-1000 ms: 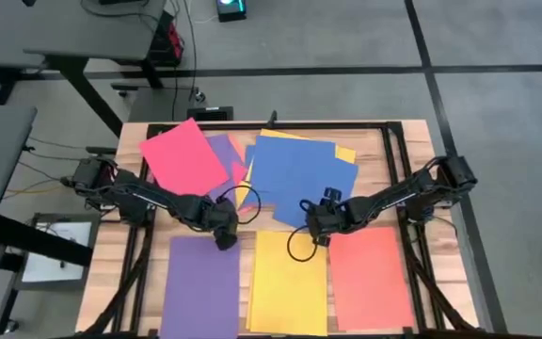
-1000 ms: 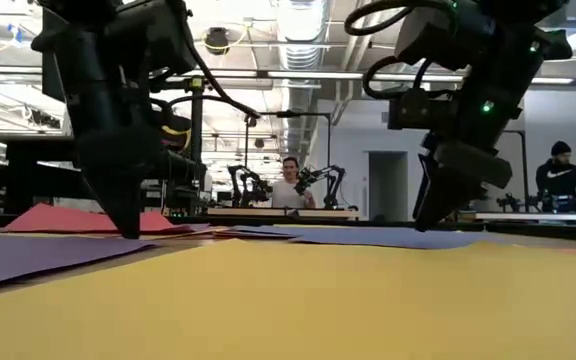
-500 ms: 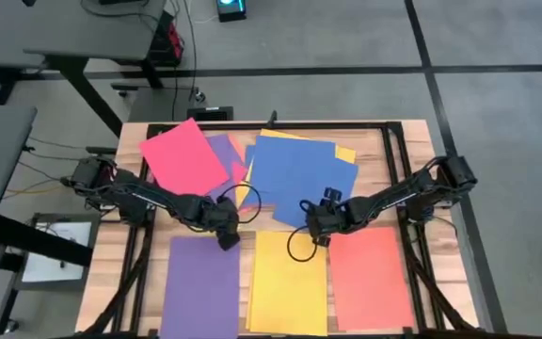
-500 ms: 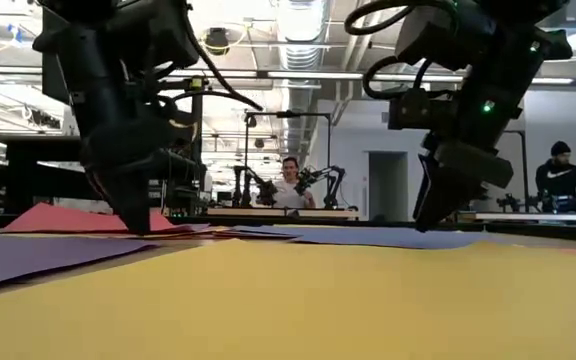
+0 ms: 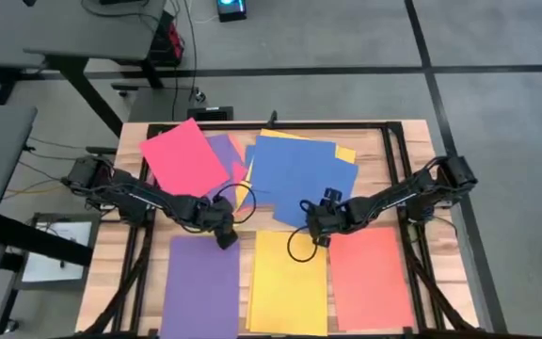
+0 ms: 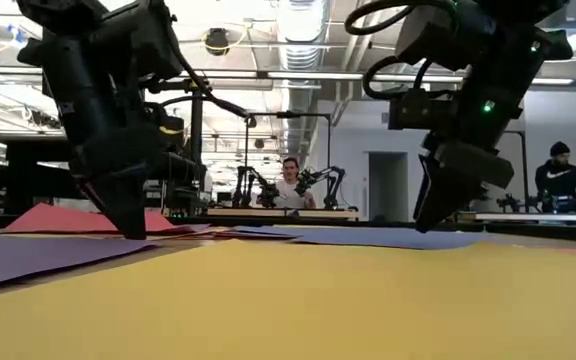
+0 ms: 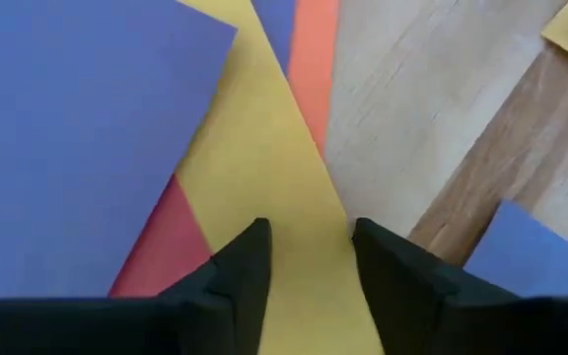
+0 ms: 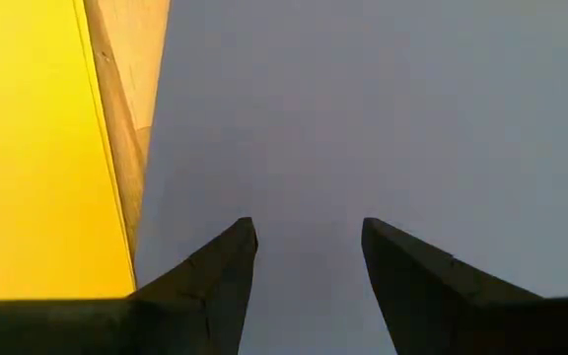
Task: Organize paper
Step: Stack the yellow paper on top of the yellow paper
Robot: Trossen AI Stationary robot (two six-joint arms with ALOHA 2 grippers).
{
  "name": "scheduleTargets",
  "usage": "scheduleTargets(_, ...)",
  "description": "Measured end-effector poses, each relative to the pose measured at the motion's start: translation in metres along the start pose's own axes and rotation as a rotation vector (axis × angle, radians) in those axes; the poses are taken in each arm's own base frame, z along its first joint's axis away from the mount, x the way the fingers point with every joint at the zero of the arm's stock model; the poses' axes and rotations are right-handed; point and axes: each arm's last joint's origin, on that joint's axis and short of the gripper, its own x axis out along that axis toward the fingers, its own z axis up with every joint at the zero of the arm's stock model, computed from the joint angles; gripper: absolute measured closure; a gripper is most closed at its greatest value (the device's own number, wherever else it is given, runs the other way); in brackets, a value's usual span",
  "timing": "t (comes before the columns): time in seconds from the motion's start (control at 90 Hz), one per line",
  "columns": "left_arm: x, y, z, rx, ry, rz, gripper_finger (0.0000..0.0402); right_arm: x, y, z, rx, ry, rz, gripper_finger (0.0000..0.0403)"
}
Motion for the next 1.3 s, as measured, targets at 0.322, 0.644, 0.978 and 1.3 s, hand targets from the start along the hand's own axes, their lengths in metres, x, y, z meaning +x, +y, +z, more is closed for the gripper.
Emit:
scheduleTargets(0.322,0.0,-0.001,0.0,0.025,0.029,0.025,0.04,0.0,0.0,0.0,-0.003,0.0,0.0,0.0223)
scheduleTargets(0.644,-0.049,-0.023,0.035,0.267,0.036,0.029,0.0401,-0.005,0.004,0.0,-0.031,0.016,0.001,0.0223)
scheduleTargets(0.978,-0.101,-0.059,0.074,0.5,-0.083,-0.268,0.0401,-0.019,0.013,0.006,-0.079,0.025,0.01,0.0223)
scheduleTargets(1.3,-0.087,-0.05,0.048,0.397,-0.009,-0.074,0.0401,-0.022,0.027,0.022,-0.071,-0.154,0.092,0.0223)
